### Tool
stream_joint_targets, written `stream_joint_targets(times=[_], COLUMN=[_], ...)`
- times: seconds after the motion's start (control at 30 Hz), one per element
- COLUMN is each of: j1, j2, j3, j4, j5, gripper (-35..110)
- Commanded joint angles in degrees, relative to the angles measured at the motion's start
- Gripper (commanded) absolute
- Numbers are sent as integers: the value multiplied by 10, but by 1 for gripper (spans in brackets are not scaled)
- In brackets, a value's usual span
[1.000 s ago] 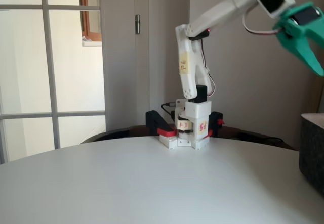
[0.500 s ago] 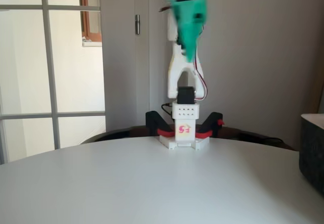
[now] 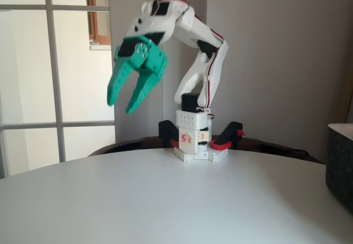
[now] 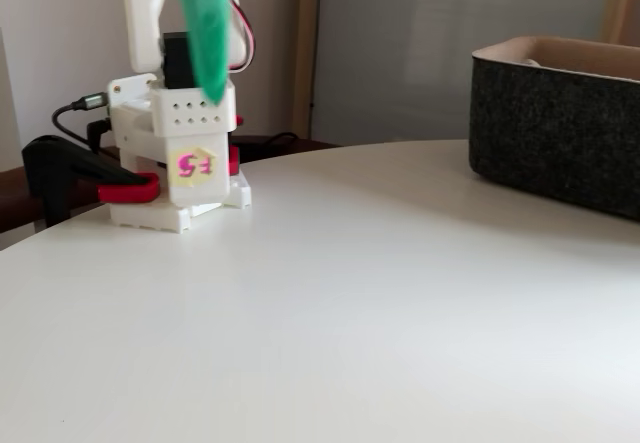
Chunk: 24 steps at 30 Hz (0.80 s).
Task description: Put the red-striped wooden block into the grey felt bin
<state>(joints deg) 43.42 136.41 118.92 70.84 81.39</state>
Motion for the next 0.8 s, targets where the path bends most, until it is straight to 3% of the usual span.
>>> stream_joint_targets(times=[0.0, 0.23, 0.77], j1=[29, 66, 62], j2=[101, 265, 440], j3=[130, 373, 578], j4=[-43, -165, -168], j5=[-1, 27, 32], gripper=[11, 7, 6])
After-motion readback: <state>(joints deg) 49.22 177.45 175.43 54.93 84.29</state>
